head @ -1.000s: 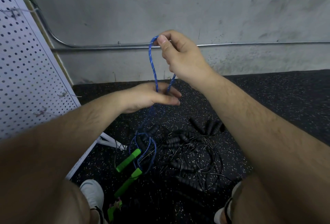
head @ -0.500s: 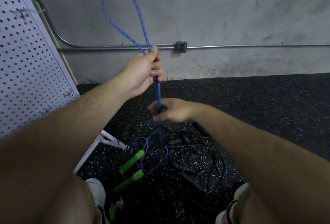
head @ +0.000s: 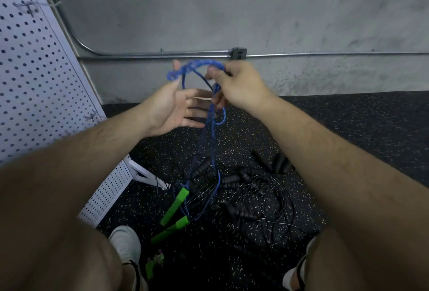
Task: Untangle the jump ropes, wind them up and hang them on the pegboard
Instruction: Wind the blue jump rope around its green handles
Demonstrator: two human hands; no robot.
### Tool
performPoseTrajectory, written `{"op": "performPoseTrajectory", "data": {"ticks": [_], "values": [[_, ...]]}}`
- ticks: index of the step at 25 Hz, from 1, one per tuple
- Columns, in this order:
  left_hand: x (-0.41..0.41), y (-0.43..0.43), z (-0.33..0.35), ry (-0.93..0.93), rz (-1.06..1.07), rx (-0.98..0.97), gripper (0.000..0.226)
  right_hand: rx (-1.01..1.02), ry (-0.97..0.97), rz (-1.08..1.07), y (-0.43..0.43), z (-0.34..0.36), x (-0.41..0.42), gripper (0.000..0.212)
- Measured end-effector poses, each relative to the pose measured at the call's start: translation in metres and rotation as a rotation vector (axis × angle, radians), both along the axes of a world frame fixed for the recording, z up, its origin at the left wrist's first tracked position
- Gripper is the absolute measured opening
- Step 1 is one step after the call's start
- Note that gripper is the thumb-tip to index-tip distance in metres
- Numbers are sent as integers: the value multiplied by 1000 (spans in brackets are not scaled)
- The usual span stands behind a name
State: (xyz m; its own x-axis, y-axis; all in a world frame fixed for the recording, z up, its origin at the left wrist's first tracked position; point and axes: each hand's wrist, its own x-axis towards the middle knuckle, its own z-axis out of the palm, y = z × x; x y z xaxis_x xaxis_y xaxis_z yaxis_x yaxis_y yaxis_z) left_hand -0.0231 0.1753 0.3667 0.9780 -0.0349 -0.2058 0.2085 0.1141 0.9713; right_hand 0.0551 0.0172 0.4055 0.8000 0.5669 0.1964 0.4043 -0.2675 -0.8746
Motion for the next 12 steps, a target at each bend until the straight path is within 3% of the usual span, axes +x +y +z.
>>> {"op": "performPoseTrajectory", "data": {"ticks": [2, 3, 5, 7, 9, 12], "values": [[-1, -5, -5, -10, -38, -67, 79, 190, 55, -15, 1, 15, -1, 25], [0, -8, -9, -31, -75, 2, 59, 258, 63, -20, 1, 20, -1, 26], [2, -16, -17, -68, -110, 376, 30, 338, 70, -24, -1, 23, 0, 25], [6, -20, -21, -81, -79, 655, 24, 364, 127, -3, -4, 17, 3, 19], [7, -23, -16, -115, 1, 619, 26, 284, 230, 7, -6, 2, 11, 21], [9, -22, 8, -262, 223, 454, 29, -185, 257, 77, -15, -26, 18, 45]]}}
